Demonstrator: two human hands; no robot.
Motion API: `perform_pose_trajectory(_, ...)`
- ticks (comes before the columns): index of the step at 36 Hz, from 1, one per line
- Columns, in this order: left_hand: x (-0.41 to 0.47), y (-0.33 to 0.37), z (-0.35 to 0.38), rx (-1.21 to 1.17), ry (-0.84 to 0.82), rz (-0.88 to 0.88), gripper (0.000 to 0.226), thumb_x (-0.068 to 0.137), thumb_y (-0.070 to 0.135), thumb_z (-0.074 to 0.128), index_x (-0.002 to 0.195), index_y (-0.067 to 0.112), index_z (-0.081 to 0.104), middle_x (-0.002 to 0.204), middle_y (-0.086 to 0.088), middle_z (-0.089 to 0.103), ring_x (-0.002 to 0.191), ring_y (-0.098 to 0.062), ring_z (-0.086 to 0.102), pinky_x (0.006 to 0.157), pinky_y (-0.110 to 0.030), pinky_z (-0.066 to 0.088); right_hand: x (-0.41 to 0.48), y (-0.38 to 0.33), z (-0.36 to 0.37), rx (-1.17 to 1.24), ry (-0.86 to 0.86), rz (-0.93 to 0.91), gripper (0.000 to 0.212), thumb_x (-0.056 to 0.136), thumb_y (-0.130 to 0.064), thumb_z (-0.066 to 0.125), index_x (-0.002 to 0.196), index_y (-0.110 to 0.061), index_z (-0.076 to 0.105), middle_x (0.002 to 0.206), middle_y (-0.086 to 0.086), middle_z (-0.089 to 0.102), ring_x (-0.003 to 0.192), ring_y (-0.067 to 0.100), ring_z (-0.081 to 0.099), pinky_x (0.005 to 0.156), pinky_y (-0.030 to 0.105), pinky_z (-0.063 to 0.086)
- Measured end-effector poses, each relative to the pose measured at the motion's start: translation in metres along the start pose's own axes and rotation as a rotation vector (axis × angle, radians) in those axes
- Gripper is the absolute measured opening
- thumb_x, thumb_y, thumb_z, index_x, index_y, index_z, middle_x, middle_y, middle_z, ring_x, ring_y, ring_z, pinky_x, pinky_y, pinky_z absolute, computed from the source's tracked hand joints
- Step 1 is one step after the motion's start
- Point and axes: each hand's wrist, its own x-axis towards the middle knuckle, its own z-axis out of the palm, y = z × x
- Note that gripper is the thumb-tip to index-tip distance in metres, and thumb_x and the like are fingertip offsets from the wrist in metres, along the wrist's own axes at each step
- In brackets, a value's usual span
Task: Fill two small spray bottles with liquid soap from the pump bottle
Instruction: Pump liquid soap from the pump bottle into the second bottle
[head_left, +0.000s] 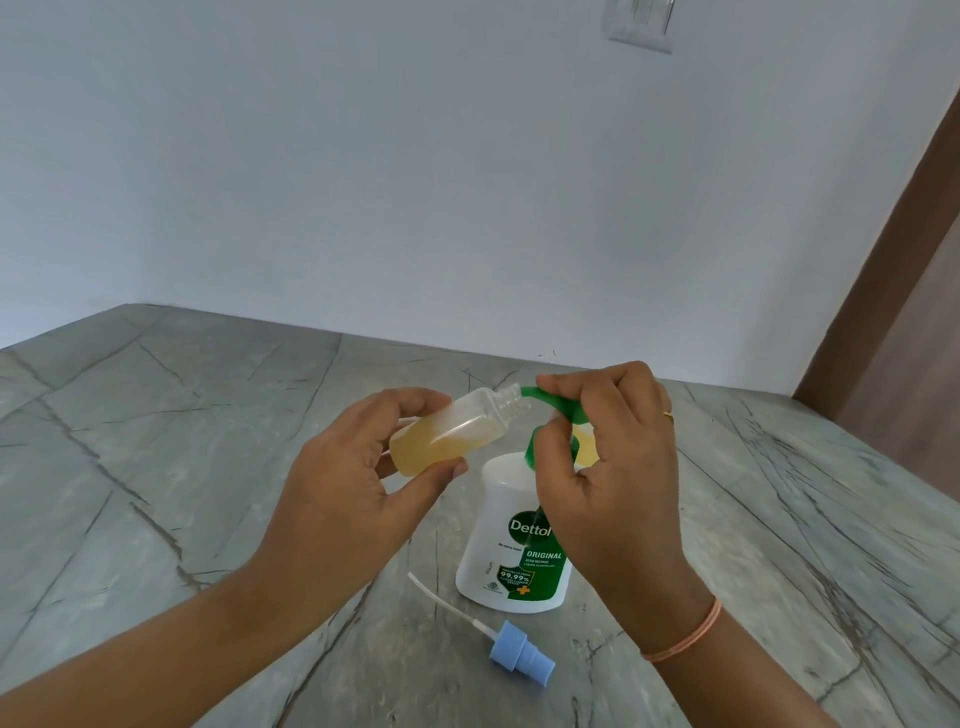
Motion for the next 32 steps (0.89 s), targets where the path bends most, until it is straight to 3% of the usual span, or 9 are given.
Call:
perform_pose_trajectory(9,0.001,-0.001,-0.001,0.02,0.005,0.011,0.038,0.066,0.047,0.064,0.099,0.051,0.046,0.098,0.036,0.049,0.095,0.01,0.056,0.068,0.005,0.039,-0.007,0.002,0.007,0.021,0.055,-0.023,0.023,0.078,-0.015,0.046,0.088,-0.008,0.066,0.084,-0.001,0.047,0.079,0.013,0.043,0.062,0.037,0.043)
perform_pose_trajectory(14,0.001,-0.002,-0.001,0.035,0.001,0.013,0.038,0.066,0.046,0.064,0.1,0.052,0.045,0.1,0.037,0.047,0.089,0.008,0.058,0.069,0.005,0.04,-0.007,0.0,0.007,0.015,0.036,-0.005,0.024,0.078,-0.017,0.045,0.088,-0.009,0.066,0.083,0.0,0.049,0.079,0.014,0.044,0.061,0.039,0.045)
perform_pose_trajectory(19,0.001,-0.002,-0.001,0.029,-0.002,0.023,0.037,0.067,0.046,0.064,0.098,0.052,0.046,0.097,0.036,0.049,0.097,0.02,0.05,0.067,0.006,0.038,0.0,0.0,-0.002,-0.036,0.012,-0.032,0.025,0.078,-0.019,0.046,0.089,-0.011,0.066,0.084,0.0,0.052,0.08,0.012,0.043,0.065,0.039,0.044)
perform_pose_trajectory(25,0.0,0.001,-0.001,0.037,0.0,0.013,0.037,0.066,0.047,0.063,0.098,0.051,0.046,0.098,0.035,0.05,0.087,0.004,0.06,0.07,0.004,0.04,0.002,0.0,-0.002,-0.102,0.016,-0.078,0.025,0.078,-0.019,0.046,0.088,-0.009,0.066,0.082,0.003,0.052,0.078,0.013,0.043,0.065,0.036,0.041)
perform_pose_trajectory(32,0.0,-0.001,0.0,0.03,-0.005,0.004,0.037,0.066,0.047,0.063,0.099,0.051,0.046,0.099,0.036,0.048,0.091,0.007,0.059,0.068,0.004,0.04,-0.007,0.003,0.007,-0.034,0.058,-0.062,0.023,0.078,-0.013,0.047,0.089,-0.007,0.066,0.081,0.004,0.05,0.077,0.015,0.044,0.061,0.039,0.043)
